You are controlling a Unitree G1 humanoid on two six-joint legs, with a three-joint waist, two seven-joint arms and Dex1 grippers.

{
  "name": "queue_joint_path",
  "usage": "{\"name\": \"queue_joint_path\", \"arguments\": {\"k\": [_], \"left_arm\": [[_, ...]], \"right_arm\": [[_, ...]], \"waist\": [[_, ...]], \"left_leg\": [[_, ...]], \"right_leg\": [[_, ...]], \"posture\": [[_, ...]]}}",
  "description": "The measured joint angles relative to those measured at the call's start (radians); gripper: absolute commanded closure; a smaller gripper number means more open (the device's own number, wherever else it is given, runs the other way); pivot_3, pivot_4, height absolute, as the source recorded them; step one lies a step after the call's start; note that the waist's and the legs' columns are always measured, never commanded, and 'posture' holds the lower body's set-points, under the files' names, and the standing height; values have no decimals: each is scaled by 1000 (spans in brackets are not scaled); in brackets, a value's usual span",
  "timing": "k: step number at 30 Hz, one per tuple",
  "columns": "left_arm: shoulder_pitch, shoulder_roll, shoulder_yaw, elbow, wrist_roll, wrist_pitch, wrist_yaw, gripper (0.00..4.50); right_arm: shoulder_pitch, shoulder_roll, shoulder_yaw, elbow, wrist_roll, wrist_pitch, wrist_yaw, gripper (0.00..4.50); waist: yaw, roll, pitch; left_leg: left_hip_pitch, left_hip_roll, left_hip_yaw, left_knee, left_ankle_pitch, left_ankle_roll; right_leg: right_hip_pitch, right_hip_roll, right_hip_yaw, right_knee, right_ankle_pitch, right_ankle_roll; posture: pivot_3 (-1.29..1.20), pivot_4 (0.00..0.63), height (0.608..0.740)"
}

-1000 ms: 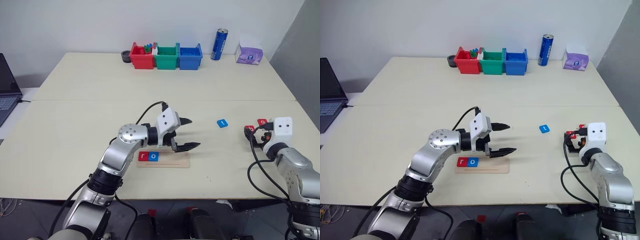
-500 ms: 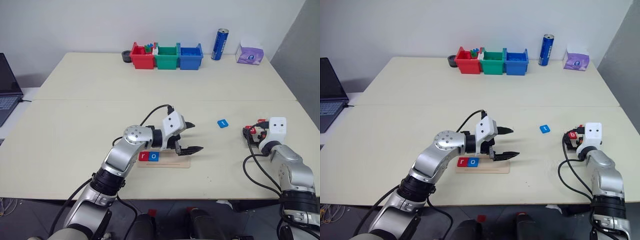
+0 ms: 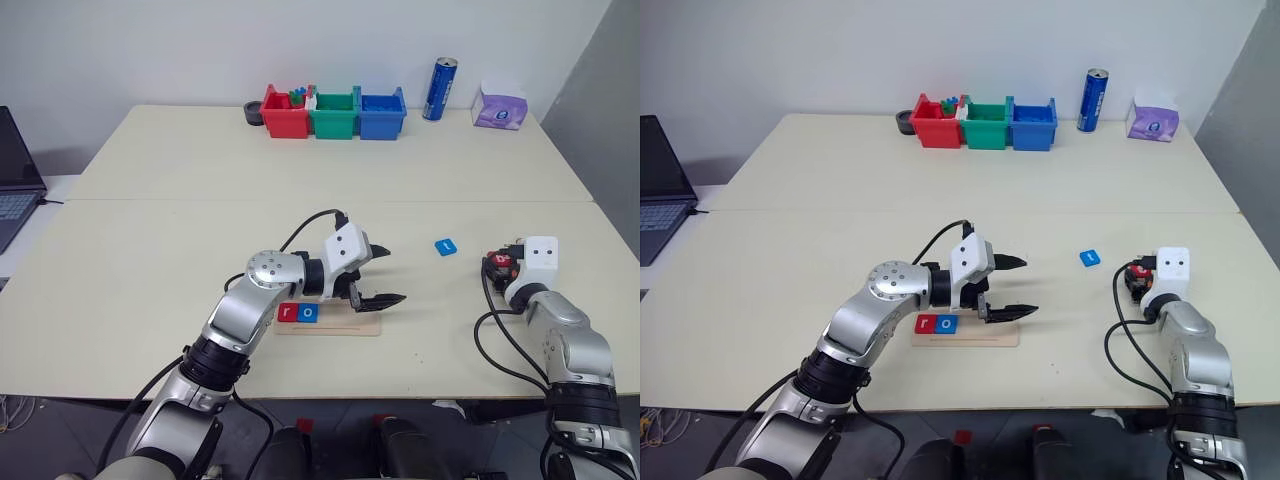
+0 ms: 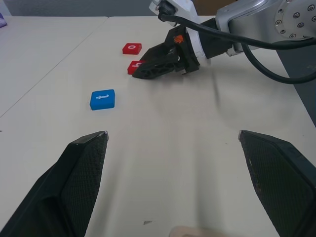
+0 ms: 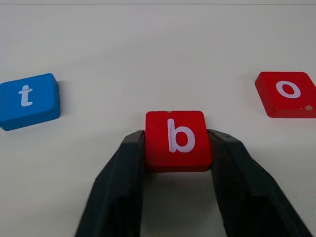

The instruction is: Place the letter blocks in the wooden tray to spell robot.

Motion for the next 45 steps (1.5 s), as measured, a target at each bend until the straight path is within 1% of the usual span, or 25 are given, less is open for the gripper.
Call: {"name": "queue_joint_path", "arguments": {"k": [6, 8, 11, 14, 17, 19, 24, 28, 34, 39, 45], "left_arm": [[0, 9, 0, 0, 0, -5, -6, 0], [17, 45, 2, -22, -9, -18, -33, 0], [74, 135, 17, -74, -31, -23, -92, 0], [160, 241, 59, -128, -67, -25, -154, 0], [212, 289, 91, -185, -104, -26, -189, 0], [237, 310, 106, -215, -125, -33, -208, 0], [254, 327, 122, -237, -146, -40, -222, 0], [251, 328, 122, -237, -146, -41, -221, 0], [251, 336, 122, -235, -146, -46, -226, 0], [250, 334, 122, -232, -146, -50, -231, 0], [248, 330, 121, -231, -146, -57, -232, 0]], "right_arm": [[12, 6, 2, -29, -5, 16, -8, 3028], [45, 22, 12, -109, -4, 68, -24, 3028], [115, 67, 45, -289, 5, 195, -56, 3028], [171, 143, 87, -497, 32, 383, -109, 3028], [174, 219, 138, -620, 40, 530, -160, 3028], [160, 262, 176, -666, 38, 606, -196, 3028], [120, 316, 233, -729, 18, 726, -262, 3028], [119, 344, 240, -770, -9, 816, -296, 3028], [121, 367, 259, -840, -15, 927, -303, 3028], [121, 388, 266, -858, -17, 961, -300, 3028], [123, 410, 266, -859, -15, 975, -280, 957]], "waist": [[0, 0, 0], [-1, 0, 0], [-6, 2, -1], [-7, 2, -1], [-3, 2, -1], [0, 2, -1], [2, 2, -1], [0, 2, -1], [-3, 2, -1], [-4, 2, -1], [-4, 2, -1]], "left_leg": [[0, 0, 0, 0, 0, 0], [0, 1, -1, -1, 0, 0], [1, 2, -1, -2, 0, 0], [1, 3, -2, -3, 0, 0], [1, 2, -2, -2, 0, 0], [1, 1, -1, -1, 0, 0], [0, 0, -1, -1, 0, 0], [0, 1, -2, -2, 0, 0], [0, 1, -2, -2, 0, 0], [0, 1, -2, -2, 0, 0], [0, 1, -2, -2, 0, 0]], "right_leg": [[0, 0, 0, 0, 0, 0], [0, 0, 0, 0, 0, 0], [-1, 1, 0, 0, -1, -1], [-1, 2, -1, 1, -1, -2], [-1, 1, -1, 1, -1, -2], [0, 1, -1, 0, -1, -2], [0, 0, -1, -1, -1, -1], [-1, 1, -2, -2, -2, -2], [-1, 1, -2, -2, -2, -2], [-1, 1, -2, -2, -2, -2], [-1, 1, -2, -2, -2, -1]], "posture": [[0, 150, 740], [0, 150, 740], [0, 150, 740], [0, 150, 740], [0, 150, 740], [0, 150, 740], [0, 150, 740], [0, 150, 740], [0, 150, 740], [0, 150, 740], [0, 150, 740]]}}
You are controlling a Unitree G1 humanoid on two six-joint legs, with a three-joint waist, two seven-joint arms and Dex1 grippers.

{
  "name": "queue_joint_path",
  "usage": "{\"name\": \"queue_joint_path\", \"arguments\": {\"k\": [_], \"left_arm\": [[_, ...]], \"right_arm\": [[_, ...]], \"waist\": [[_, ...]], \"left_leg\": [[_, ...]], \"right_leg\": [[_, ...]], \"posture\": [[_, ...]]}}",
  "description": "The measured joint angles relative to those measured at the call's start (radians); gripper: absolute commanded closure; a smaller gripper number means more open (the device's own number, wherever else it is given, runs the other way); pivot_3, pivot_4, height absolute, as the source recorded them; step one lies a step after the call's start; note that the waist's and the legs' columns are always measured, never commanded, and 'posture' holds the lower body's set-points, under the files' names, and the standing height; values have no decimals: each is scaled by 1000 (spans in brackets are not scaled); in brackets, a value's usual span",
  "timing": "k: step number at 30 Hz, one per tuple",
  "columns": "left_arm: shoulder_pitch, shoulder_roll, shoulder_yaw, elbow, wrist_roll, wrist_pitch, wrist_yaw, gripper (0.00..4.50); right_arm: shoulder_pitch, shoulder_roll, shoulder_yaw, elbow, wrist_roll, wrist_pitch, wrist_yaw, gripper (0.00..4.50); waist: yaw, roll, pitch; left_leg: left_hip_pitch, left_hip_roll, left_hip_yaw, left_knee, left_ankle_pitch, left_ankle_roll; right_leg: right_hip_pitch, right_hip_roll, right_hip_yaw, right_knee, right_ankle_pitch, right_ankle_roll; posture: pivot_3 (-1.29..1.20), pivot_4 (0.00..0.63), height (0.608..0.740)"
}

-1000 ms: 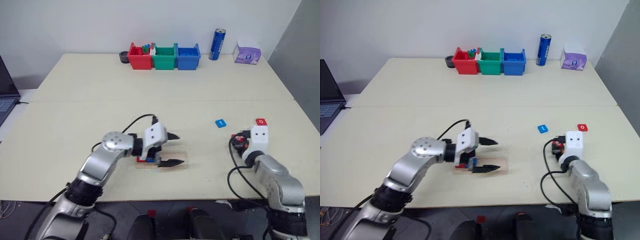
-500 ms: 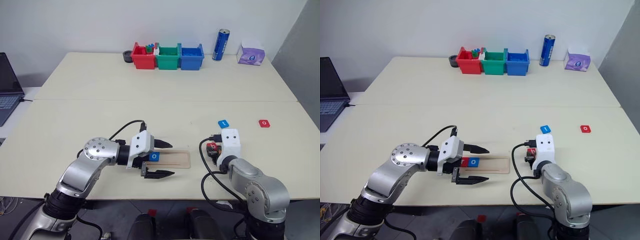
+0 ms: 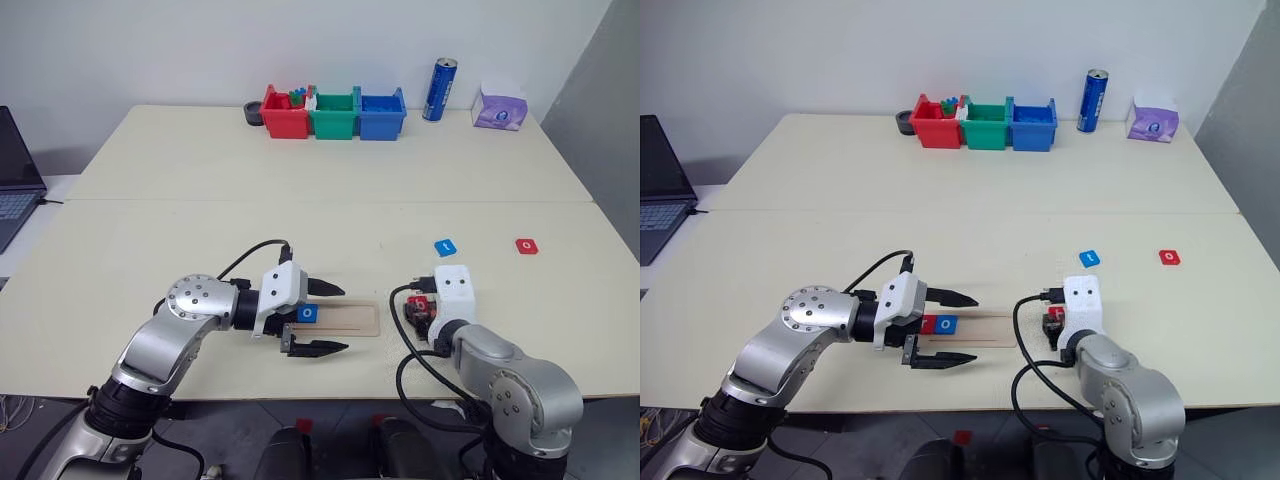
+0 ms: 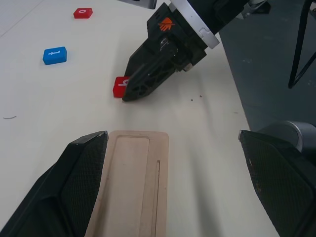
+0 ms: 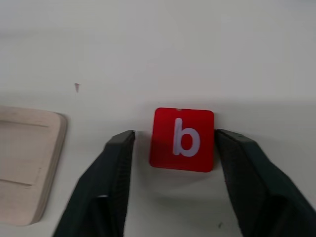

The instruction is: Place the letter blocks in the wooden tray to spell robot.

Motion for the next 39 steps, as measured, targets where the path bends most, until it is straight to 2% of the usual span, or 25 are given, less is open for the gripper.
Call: {"name": "queue_joint_path", "arguments": {"k": [2, 3, 6, 11, 15, 20, 28, 39], "left_arm": [[-2, 0, 0, 1, 0, -1, -3, 0], [-4, -1, 0, 4, 0, -1, -6, 0], [-8, -2, 0, 5, 0, -2, -8, 0], [-21, -6, 0, 22, 0, -6, -10, 0], [-49, -15, -1, 62, 0, -13, -13, 0], [-75, -27, -2, 90, 1, -29, -25, 0], [-87, -47, -17, 117, 6, -48, -43, 0], [-88, -47, -24, 127, 13, -71, -57, 0]], "right_arm": [[-3, -9, 1, 0, 4, -2, 18, 197], [-7, -18, 1, 1, 10, -8, 34, 36], [-34, -78, -13, 1, 18, -44, 89, 36], [-77, -239, -68, 3, 89, -214, 274, 36], [-22, -459, -90, 93, 167, -553, 613, 36], [38, -596, -64, 315, 149, -946, 908, 36], [-20, -636, 48, 658, 87, -1256, 1132, 36], [-51, -640, 95, 837, 46, -1391, 1218, 36]], "waist": [[0, 0, 0], [0, 0, 0], [0, 0, 0], [0, 0, 0], [2, -1, 1], [1, -3, 2], [1, -3, 3], [4, -3, 3]], "left_leg": [[0, 0, 0, 0, 0, 0], [0, 0, 0, 0, 0, 0], [0, 0, 0, 0, 0, 0], [0, 0, 0, 0, 0, 0], [0, -1, 0, 0, 0, 1], [0, -1, 1, 0, 0, 1], [1, 0, 1, 1, 0, 1], [1, 0, 0, 1, 0, 1]], "right_leg": [[0, 0, 0, 0, 0, 0], [0, 0, 0, 0, 0, 0], [0, 0, 0, 0, 0, 0], [0, 0, -1, -1, 0, 0], [1, 0, -1, -2, 0, 1], [1, 0, -1, -1, 0, 0], [1, 1, 0, 0, 0, 0], [1, 0, 0, 0, 0, 0]], "posture": [[0, 150, 740], [0, 150, 740], [0, 150, 740], [0, 150, 740], [0, 150, 740], [0, 150, 740], [0, 150, 740], [0, 150, 740]]}}
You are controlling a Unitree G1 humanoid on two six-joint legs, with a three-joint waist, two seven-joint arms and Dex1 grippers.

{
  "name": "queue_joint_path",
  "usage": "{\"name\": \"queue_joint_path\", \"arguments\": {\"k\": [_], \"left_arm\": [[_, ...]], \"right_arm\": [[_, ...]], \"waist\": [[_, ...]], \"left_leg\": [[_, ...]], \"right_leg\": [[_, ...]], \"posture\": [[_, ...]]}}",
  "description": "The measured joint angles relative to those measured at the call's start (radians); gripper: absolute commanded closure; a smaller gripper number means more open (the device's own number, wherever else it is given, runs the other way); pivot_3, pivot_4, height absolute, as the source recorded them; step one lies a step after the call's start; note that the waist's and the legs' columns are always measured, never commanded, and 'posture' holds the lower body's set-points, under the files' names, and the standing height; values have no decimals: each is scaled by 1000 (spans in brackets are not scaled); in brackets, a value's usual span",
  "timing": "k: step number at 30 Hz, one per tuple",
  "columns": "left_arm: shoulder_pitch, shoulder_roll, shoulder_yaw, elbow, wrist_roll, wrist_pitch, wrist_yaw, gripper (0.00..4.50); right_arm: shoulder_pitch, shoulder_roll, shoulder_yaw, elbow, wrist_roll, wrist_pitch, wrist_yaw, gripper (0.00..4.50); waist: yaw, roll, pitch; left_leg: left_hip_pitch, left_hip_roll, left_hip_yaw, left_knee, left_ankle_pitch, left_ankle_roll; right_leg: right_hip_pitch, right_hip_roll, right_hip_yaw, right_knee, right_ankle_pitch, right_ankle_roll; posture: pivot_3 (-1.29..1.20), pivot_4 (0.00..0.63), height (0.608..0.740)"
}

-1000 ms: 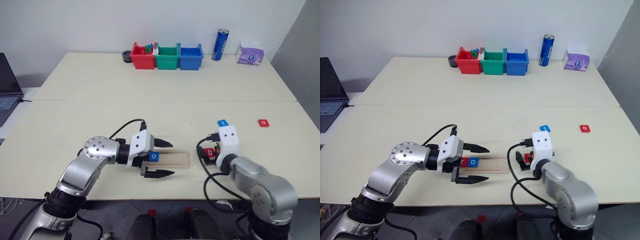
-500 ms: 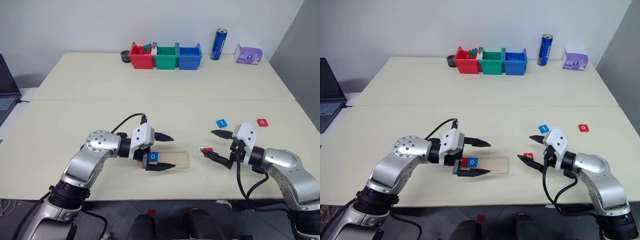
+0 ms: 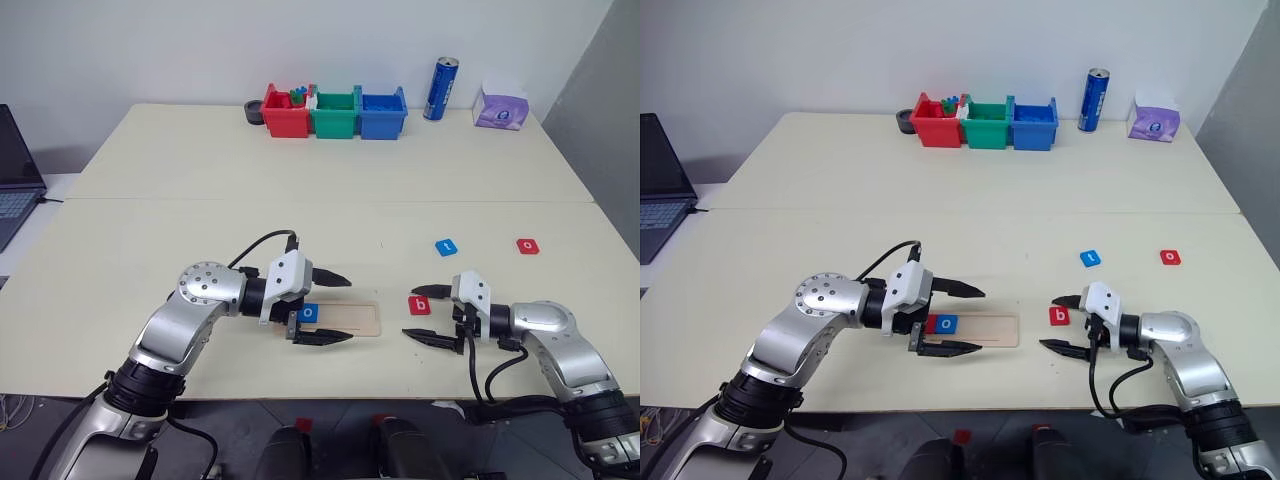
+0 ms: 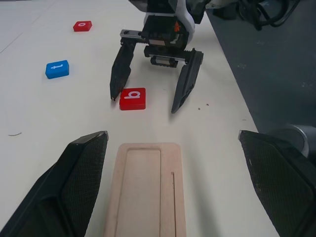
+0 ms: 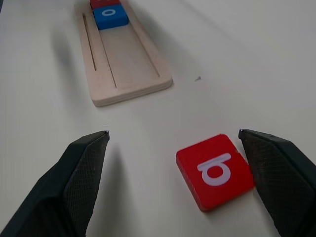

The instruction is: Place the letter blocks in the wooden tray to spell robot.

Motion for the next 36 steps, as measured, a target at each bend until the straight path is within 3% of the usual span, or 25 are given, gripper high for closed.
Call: {"name": "queue_joint_path", "arguments": {"k": [8, 9, 12, 16, 18, 29, 36], "left_arm": [[0, -1, 0, 0, 3, 0, 1, 0], [-1, -1, 0, 0, 4, 0, 1, 0], [-3, -1, 0, 0, 7, 0, 1, 0], [-5, -2, 0, 0, 8, 0, 1, 0], [-9, -4, 0, 0, 8, 0, 1, 0], [-22, 2, 2, -1, 2, 2, -9, 0], [55, 155, 88, 27, -35, -42, -118, 0]], "right_arm": [[-31, -5, -2, 65, 0, -16, 12, 36], [-31, -5, -2, 68, 0, -15, 13, 193], [-31, -5, -2, 75, 0, -15, 17, 951], [-31, -5, -2, 86, 0, -16, 21, 2523], [-34, -5, -2, 87, 0, -16, 21, 3048], [-58, 9, -1, 42, 5, 33, 1, 3034], [-105, 105, 82, -220, 42, 223, -67, 3034]], "waist": [[0, 0, 0], [0, 0, 0], [0, 0, 0], [0, 0, 0], [0, 0, 0], [0, 0, 0], [-3, 1, 0]], "left_leg": [[0, 0, 0, 0, 0, 0], [0, 0, 0, 0, 0, 0], [0, 0, 0, 0, 0, 0], [0, 0, 0, 0, 0, 0], [0, 0, 0, 0, 0, 0], [0, 0, 0, 1, 0, 0], [1, 2, -2, 0, 0, 0]], "right_leg": [[0, 0, 0, 0, 0, 0], [0, 0, 0, 0, 0, 0], [0, 0, 0, 0, 0, 0], [0, 0, 0, 0, 0, 0], [0, 0, 0, 0, 0, 0], [0, 0, 0, 1, 0, 0], [0, 2, -1, 3, 0, -1]], "posture": [[0, 150, 740], [0, 150, 740], [0, 150, 740], [0, 150, 740], [0, 150, 740], [0, 150, 740], [0, 150, 740]]}}
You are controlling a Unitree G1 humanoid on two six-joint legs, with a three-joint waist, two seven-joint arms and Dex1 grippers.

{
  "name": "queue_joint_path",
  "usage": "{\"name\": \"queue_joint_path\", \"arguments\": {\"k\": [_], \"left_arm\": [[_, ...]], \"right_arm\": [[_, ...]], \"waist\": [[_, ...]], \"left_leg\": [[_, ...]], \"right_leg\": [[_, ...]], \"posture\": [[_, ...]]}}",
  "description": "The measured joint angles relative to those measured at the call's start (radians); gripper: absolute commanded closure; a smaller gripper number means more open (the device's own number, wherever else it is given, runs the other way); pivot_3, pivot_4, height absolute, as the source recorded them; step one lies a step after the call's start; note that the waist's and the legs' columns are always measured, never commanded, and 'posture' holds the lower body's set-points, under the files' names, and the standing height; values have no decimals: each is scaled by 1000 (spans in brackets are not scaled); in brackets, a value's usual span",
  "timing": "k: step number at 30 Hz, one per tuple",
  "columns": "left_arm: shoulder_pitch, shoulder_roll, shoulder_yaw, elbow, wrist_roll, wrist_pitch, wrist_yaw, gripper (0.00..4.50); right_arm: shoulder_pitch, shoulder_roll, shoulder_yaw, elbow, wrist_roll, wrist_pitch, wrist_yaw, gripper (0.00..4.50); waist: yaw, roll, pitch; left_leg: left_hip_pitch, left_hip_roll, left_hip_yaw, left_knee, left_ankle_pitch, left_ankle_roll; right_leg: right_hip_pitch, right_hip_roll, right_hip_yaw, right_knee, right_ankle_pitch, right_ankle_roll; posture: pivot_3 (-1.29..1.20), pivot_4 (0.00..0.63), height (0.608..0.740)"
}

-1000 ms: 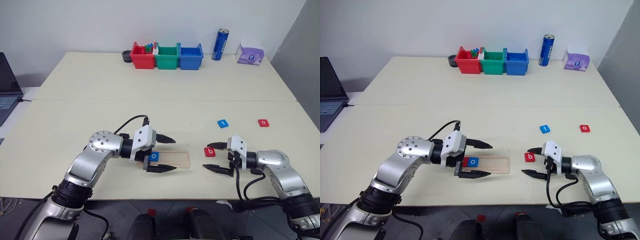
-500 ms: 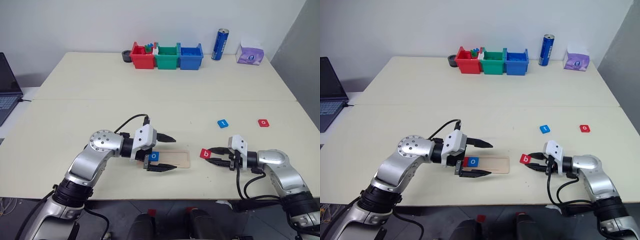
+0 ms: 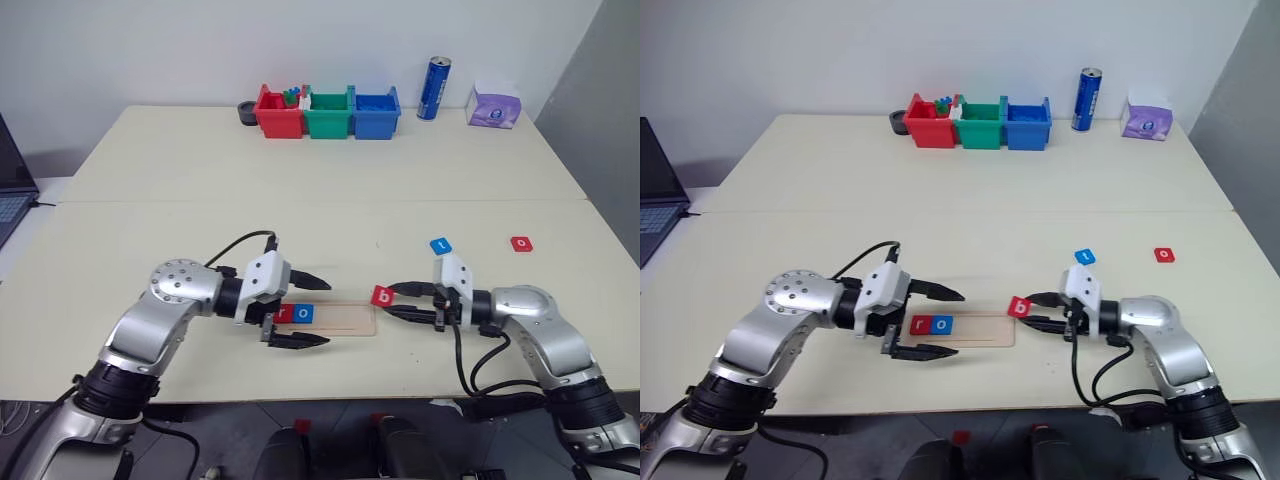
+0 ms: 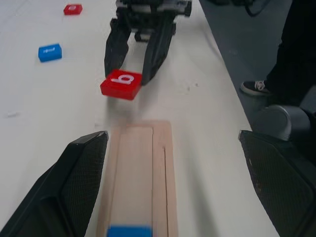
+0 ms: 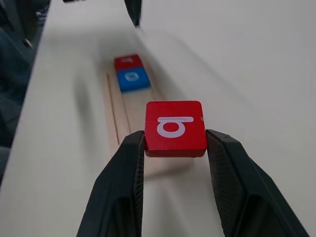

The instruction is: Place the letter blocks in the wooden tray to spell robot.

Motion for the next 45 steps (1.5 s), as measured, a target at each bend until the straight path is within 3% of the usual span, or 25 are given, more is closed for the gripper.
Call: {"name": "queue_joint_path", "arguments": {"k": [8, 22, 45], "left_arm": [[24, 82, 50, 128, 23, -111, -72, 0], [0, 73, 51, 152, 30, -115, -50, 0], [-2, 53, 49, 124, 30, -107, -49, 0]], "right_arm": [[-64, 100, 132, -17, -70, 45, -83, 3034], [-88, 135, 222, 129, -191, -39, -106, 3034], [-146, 160, 242, 220, -228, -110, -57, 3034]], "waist": [[7, 0, 0], [3, 0, 0], [2, 0, 0]], "left_leg": [[-1, -2, 1, 0, 0, 0], [-1, -1, 1, 0, 0, 0], [-1, -1, 1, 0, 0, 0]], "right_leg": [[0, -2, -1, -2, 0, 0], [0, -2, -1, -2, 0, 0], [0, -2, -1, -1, 0, 0]], "posture": [[0, 150, 740], [0, 150, 740], [0, 150, 740]]}}
